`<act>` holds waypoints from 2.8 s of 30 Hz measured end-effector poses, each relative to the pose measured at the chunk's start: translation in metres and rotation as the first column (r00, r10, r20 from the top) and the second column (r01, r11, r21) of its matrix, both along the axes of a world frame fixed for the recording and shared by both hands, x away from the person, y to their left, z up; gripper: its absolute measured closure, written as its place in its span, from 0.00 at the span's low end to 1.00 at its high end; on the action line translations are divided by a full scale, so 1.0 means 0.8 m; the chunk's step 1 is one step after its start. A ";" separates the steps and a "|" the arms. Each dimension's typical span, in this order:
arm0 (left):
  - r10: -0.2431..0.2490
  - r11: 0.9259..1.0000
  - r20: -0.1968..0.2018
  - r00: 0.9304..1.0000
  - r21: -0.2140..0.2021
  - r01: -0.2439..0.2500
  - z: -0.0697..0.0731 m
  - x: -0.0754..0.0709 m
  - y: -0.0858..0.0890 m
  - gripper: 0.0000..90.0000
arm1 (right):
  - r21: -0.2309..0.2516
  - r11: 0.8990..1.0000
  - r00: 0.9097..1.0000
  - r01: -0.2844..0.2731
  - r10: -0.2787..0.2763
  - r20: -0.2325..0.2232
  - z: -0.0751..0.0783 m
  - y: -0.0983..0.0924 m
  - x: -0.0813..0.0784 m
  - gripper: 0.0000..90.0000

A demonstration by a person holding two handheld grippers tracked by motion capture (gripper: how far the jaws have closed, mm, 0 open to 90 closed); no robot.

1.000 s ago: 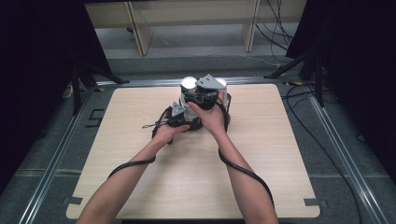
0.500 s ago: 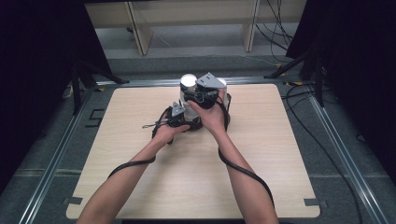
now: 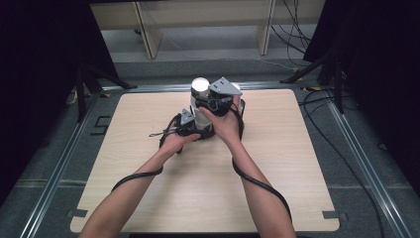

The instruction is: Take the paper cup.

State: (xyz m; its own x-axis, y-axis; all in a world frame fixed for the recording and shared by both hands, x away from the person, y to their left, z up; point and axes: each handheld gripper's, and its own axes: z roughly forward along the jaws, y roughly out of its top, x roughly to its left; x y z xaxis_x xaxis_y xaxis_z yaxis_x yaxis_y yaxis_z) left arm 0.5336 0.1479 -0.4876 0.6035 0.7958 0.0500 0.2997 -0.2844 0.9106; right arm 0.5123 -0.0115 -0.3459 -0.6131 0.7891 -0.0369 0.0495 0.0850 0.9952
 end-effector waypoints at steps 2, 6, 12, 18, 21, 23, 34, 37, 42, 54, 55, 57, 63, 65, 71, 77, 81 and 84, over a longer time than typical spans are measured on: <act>0.001 1.000 0.005 1.000 0.004 -0.001 0.002 -0.003 0.001 0.15 | 0.003 1.000 1.000 -0.004 0.004 -0.004 0.001 0.000 -0.001 0.40; 0.001 1.000 0.017 1.000 0.000 -0.001 0.007 -0.008 0.004 0.15 | 0.008 1.000 1.000 -0.009 0.009 -0.002 0.002 0.000 -0.006 0.40; -0.007 0.999 0.030 1.000 -0.040 0.008 0.015 -0.018 0.006 0.15 | -0.002 1.000 1.000 -0.006 0.006 0.004 0.004 -0.006 -0.013 0.40; -0.036 0.999 0.036 0.999 0.016 0.036 0.022 -0.035 0.020 0.13 | -0.004 1.000 1.000 -0.007 0.007 0.007 0.003 -0.012 -0.019 0.40; -0.043 0.999 0.046 0.998 0.010 0.043 0.025 -0.042 0.024 0.11 | 0.003 1.000 1.000 -0.012 0.012 0.005 0.002 -0.013 -0.023 0.40; -0.050 0.999 0.049 0.998 0.024 0.048 0.027 -0.048 0.028 0.10 | -0.001 1.000 1.000 -0.003 0.003 0.010 0.001 -0.015 -0.026 0.40; -0.054 0.998 0.059 0.997 -0.022 0.056 0.031 -0.077 0.042 0.00 | 0.001 0.999 0.999 -0.034 0.034 -0.004 -0.003 -0.016 -0.048 0.39; -0.063 0.998 0.066 0.996 -0.018 0.064 0.032 -0.083 0.043 0.00 | -0.026 0.999 0.999 -0.032 0.033 0.033 -0.003 -0.019 -0.051 0.39; -0.086 0.996 0.103 0.991 -0.016 0.088 0.036 -0.092 0.045 0.00 | -0.008 0.999 0.999 -0.044 0.044 -0.001 -0.005 -0.018 -0.064 0.39; -0.128 0.991 0.122 0.984 -0.014 0.131 0.047 -0.118 0.044 0.00 | 0.007 0.998 0.997 -0.064 0.064 -0.037 -0.018 -0.026 -0.075 0.39; -0.131 0.991 0.126 0.983 -0.019 0.134 0.047 -0.119 0.044 0.00 | 0.011 0.998 0.997 -0.064 0.064 -0.038 -0.019 -0.027 -0.077 0.39; -0.139 0.990 0.126 0.982 -0.016 0.142 0.049 -0.125 0.043 0.00 | 0.002 0.997 0.997 -0.075 0.075 -0.027 -0.022 -0.029 -0.078 0.39; -0.153 0.988 0.134 0.979 -0.012 0.157 0.050 -0.132 0.041 0.00 | 0.007 0.996 0.995 -0.085 0.086 -0.058 -0.029 -0.031 -0.084 0.39; -0.158 0.987 0.138 0.978 -0.011 0.161 0.051 -0.135 0.040 0.00 | 0.000 0.996 0.995 -0.088 0.088 -0.051 -0.034 -0.033 -0.085 0.39; -0.173 0.984 0.147 0.974 -0.009 0.176 0.049 -0.141 0.037 0.00 | 0.007 0.995 0.993 -0.096 0.096 -0.074 -0.043 -0.035 -0.091 0.39; -0.182 0.983 0.134 0.974 -0.006 0.184 0.045 -0.148 0.035 0.00 | 0.012 0.994 0.991 -0.104 0.105 -0.080 -0.054 -0.038 -0.098 0.39; -0.192 0.981 0.127 0.973 -0.005 0.194 0.043 -0.151 0.032 0.00 | 0.022 0.993 0.989 -0.120 0.121 -0.089 -0.060 -0.037 -0.101 0.39; -0.201 0.979 0.129 0.971 -0.008 0.204 0.040 -0.153 0.029 0.00 | 0.020 0.992 0.987 -0.121 0.122 -0.107 -0.065 -0.037 -0.105 0.39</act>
